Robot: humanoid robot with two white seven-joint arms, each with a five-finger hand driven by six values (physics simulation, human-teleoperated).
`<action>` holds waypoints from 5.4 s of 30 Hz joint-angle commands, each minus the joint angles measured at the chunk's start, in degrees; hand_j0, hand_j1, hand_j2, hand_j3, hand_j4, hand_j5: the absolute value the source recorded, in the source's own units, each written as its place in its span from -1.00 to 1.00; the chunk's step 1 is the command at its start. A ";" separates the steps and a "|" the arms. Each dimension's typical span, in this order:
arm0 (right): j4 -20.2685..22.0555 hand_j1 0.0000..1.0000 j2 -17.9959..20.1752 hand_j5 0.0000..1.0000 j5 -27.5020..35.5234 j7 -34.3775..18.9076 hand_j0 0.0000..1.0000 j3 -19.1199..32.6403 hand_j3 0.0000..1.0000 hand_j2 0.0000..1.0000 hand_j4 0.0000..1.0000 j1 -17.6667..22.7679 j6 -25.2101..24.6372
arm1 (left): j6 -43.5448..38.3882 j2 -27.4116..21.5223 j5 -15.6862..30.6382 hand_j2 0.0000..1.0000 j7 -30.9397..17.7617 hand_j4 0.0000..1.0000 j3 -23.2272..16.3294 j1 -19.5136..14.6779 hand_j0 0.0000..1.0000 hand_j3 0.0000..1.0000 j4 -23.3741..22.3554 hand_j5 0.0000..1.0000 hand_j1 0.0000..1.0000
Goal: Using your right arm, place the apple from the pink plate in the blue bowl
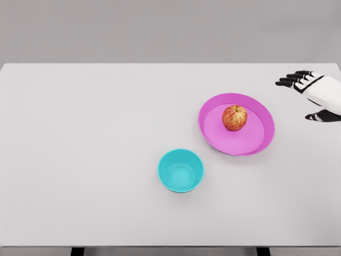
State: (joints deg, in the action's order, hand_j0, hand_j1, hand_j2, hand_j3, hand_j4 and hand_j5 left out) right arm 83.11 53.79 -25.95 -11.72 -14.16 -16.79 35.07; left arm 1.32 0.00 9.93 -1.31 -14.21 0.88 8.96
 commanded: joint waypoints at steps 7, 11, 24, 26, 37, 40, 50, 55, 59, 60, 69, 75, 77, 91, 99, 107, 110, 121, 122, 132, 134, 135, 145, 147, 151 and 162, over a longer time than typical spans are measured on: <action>-1.55 1.00 0.00 1.00 0.38 -0.14 1.00 -0.34 1.00 1.00 1.00 -0.97 -0.07 | 0.00 0.00 0.00 1.00 -0.01 1.00 -0.02 0.00 1.00 1.00 0.01 1.00 1.00; -1.20 1.00 -1.22 1.00 0.38 -16.31 1.00 -1.74 1.00 1.00 1.00 -6.15 -0.07 | 0.00 0.00 0.00 1.00 -0.01 1.00 -0.02 0.00 1.00 1.00 0.01 1.00 1.00; -5.41 1.00 -7.55 1.00 0.20 -22.38 1.00 -19.50 1.00 1.00 1.00 -22.06 -0.07 | 0.00 0.00 0.00 1.00 -0.01 1.00 -0.02 0.00 1.00 1.00 0.01 1.00 1.00; -6.12 1.00 -8.52 1.00 0.20 -22.38 1.00 -20.55 1.00 1.00 1.00 -23.20 -0.07 | 0.00 0.00 0.00 1.00 -0.01 1.00 -0.02 0.00 1.00 1.00 0.01 1.00 1.00; -11.57 1.00 -12.83 1.00 0.20 -23.28 1.00 -27.15 1.00 1.00 1.00 -28.21 -0.07 | 0.00 0.00 0.00 1.00 -0.01 1.00 -0.02 0.00 1.00 1.00 0.01 1.00 1.00; -13.85 1.00 -14.15 1.00 -0.06 -23.28 1.00 -28.55 1.00 1.00 1.00 -29.09 -0.07 | 0.00 0.00 0.00 1.00 -0.01 1.00 -0.02 0.00 1.00 1.00 0.01 1.00 1.00; -17.02 1.00 -16.34 1.00 -0.15 -23.28 1.00 -31.45 1.00 1.00 1.00 -30.67 -0.07 | 0.00 0.00 0.00 1.00 -0.01 1.00 -0.02 0.00 1.00 1.00 0.01 1.00 1.00; -17.02 1.00 -16.43 1.00 -0.15 -23.28 1.00 -31.89 1.00 1.00 1.00 -30.67 -0.07 | 0.00 0.00 0.00 1.00 -0.01 1.00 0.06 0.00 1.00 1.00 0.01 1.00 1.00; -17.02 1.00 -16.43 1.00 -0.15 -23.28 1.00 -32.42 1.00 1.00 1.00 -30.67 -0.07 | 0.00 0.00 0.00 1.00 -0.01 1.00 0.06 0.00 1.00 1.00 0.01 1.00 1.00; -17.02 1.00 -16.43 1.00 -0.24 -23.28 1.00 -32.51 1.00 1.00 1.00 -30.67 -0.07 | 0.00 0.00 0.00 1.00 -0.01 1.00 -0.02 0.00 1.00 1.00 0.01 1.00 1.00; -17.02 0.02 -16.34 0.02 -0.15 -23.28 0.02 -32.68 0.02 0.02 0.02 -30.67 -0.07 | 0.00 0.00 0.00 1.00 -0.01 1.00 -0.02 0.00 1.00 1.00 0.01 1.00 1.00; -16.84 -0.08 -16.17 -0.08 -0.15 -23.28 -0.08 -32.51 -0.08 -0.08 -0.08 -30.67 -0.07 | 0.00 0.00 0.00 1.00 -0.01 1.00 -0.02 0.00 1.00 1.00 0.01 1.00 1.00; -16.67 -0.08 -15.99 -0.08 -0.15 -23.28 -0.08 -32.16 -0.08 -0.08 -0.08 -30.67 -0.07 | 0.00 0.00 0.00 1.00 -0.01 1.00 -0.02 0.00 1.00 1.00 0.01 1.00 1.00; -9.56 -0.09 -13.10 -0.09 0.38 -23.28 -0.09 -27.76 -0.09 -0.09 -0.09 -31.73 -0.07 | 0.00 0.00 0.00 1.00 -0.01 1.00 -0.02 0.00 1.00 1.00 0.01 1.00 1.00; -1.64 -0.09 -12.30 -0.09 0.38 -23.28 -0.09 -27.76 -0.09 -0.09 -0.09 -31.11 -0.07 | 0.00 0.00 0.00 1.00 -0.01 1.00 -0.02 0.00 1.00 1.00 0.01 1.00 1.00; 5.83 -0.09 -12.57 -0.09 0.38 -23.28 -0.09 -28.38 -0.09 -0.09 -0.09 -30.15 -0.07 | 0.00 0.00 0.00 1.00 -0.01 1.00 -0.02 0.00 1.00 1.00 0.01 1.00 1.00; 8.38 -0.09 -12.74 -0.09 0.38 -23.28 -0.09 -29.96 -0.09 -0.09 -0.09 -29.27 -0.07 | 0.00 0.00 0.00 1.00 -0.01 1.00 -0.02 0.00 1.00 1.00 0.01 1.00 1.00; 14.80 -0.09 -13.09 -0.09 0.47 -23.28 -0.09 -32.51 -0.09 -0.09 -0.09 -27.77 -0.07 | 0.00 0.00 0.00 1.00 -0.01 1.00 -0.02 0.00 1.00 1.00 0.01 1.00 1.00; 15.32 -0.09 -13.27 -0.09 0.38 -23.28 -0.09 -33.74 -0.09 -0.09 -0.09 -27.77 -0.07 | 0.00 0.00 0.00 1.00 -0.01 1.00 -0.02 0.00 1.00 1.00 0.01 1.00 1.00; 17.08 -0.08 -15.64 -0.08 0.20 -23.28 -0.08 -37.17 -0.08 -0.08 -0.08 -27.33 -0.07 | 0.00 0.00 0.00 1.00 -0.01 1.00 -0.02 0.00 1.00 1.00 0.01 1.00 1.00; 16.91 -0.07 -16.17 -0.07 0.03 -23.28 -0.07 -37.78 -0.07 -0.07 -0.07 -27.33 -0.07 | 0.00 0.00 0.00 1.00 -0.01 1.00 -0.02 0.00 1.00 1.00 0.01 1.00 1.00; 16.91 -0.07 -16.34 -0.07 -0.06 -23.28 -0.07 -37.87 -0.07 -0.07 -0.07 -27.33 -0.07 | 0.00 0.00 0.00 1.00 -0.01 1.00 0.06 0.00 1.00 1.00 0.01 1.00 1.00; 15.94 -0.05 -16.52 -0.05 -0.32 -23.28 -0.05 -39.89 -0.05 -0.05 -0.05 -27.33 -0.07 | 0.00 0.00 0.00 1.00 -0.01 1.00 -0.02 0.00 1.00 1.00 0.01 1.00 1.00; 15.68 -0.05 -16.52 -0.05 -0.32 -23.28 -0.05 -40.51 -0.05 -0.05 -0.05 -27.33 -0.07 | 0.00 0.00 0.00 1.00 -0.01 1.00 0.06 0.00 1.00 1.00 0.01 1.00 1.00; 15.50 -0.04 -16.43 -0.04 -0.32 -23.28 -0.04 -40.51 -0.04 -0.04 -0.04 -27.33 -0.07 | 0.00 0.00 0.00 1.00 -0.01 1.00 0.06 0.00 1.00 1.00 0.01 1.00 1.00; 15.85 1.00 -16.43 1.00 -0.32 -23.28 1.00 -40.59 1.00 1.00 1.00 -27.25 -0.07 | 0.00 0.00 0.00 1.00 -0.01 1.00 -0.02 0.00 1.00 1.00 0.01 1.00 1.00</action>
State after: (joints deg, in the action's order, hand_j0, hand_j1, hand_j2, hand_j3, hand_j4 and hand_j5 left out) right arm 98.82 37.33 -26.55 -35.02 -54.78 -44.03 35.14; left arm 1.32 0.00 9.93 -1.31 -14.21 0.88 8.96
